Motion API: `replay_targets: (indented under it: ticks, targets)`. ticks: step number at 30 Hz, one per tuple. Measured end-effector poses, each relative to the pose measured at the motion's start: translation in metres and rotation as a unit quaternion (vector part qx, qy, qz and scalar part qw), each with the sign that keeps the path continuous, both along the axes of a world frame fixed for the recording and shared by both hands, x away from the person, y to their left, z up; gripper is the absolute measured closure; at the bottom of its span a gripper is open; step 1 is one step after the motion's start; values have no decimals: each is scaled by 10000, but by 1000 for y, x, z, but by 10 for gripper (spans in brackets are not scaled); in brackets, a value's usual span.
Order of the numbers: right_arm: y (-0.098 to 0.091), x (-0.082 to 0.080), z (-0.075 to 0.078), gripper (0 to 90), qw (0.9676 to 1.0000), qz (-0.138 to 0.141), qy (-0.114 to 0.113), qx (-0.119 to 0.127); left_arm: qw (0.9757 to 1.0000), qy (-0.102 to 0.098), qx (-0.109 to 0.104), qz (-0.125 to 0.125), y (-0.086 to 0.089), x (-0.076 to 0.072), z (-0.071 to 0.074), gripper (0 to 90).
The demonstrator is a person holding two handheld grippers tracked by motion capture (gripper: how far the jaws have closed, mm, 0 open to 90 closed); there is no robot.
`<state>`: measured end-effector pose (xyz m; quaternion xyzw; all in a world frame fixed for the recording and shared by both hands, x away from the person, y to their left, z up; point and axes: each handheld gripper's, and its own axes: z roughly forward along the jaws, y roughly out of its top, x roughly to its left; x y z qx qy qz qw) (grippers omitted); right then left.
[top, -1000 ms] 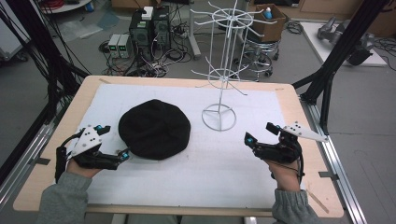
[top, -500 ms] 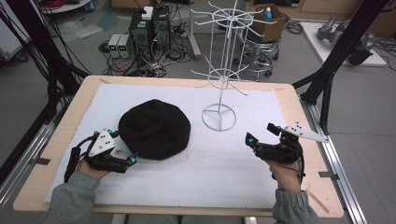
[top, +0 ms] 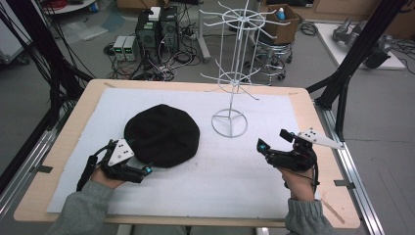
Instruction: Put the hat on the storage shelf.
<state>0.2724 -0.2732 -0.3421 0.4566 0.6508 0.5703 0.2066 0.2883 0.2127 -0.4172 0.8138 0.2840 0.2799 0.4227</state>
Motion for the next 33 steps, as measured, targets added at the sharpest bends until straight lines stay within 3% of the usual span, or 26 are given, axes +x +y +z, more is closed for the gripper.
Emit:
replay_targets:
  ticks: [6, 10, 14, 19, 26, 30, 33]
  targets:
    - [0, 0, 0, 6, 10000, 3, -5, -25, 9999, -47, -56, 128, -6, 2, 0, 22]
    - [0, 0, 0, 7, 10000, 4, -10, -22, 9990, -60, -271, 354, -7, 9, 1, 23]
    - [0, 0, 0, 7, 10000, 7, -1, 3, 9988, -82, -340, 354, -7, 11, 1, 112]
    - [-1, 0, -1, 7, 10000, -3, 25, 38, 9979, -38, -435, 474, -9, 16, 1, 122]
    - [0, 1, -1, 6, 10000, -3, 28, 78, 9983, -21, -317, 497, -16, 20, 0, 199]
    - [0, 1, -1, 7, 10000, 8, 29, 87, 9977, 47, -208, 642, -17, 24, -3, 247]
    - [-1, 2, -1, 7, 9999, -2, 39, 104, 9967, 84, -350, 730, -18, 26, -4, 247]
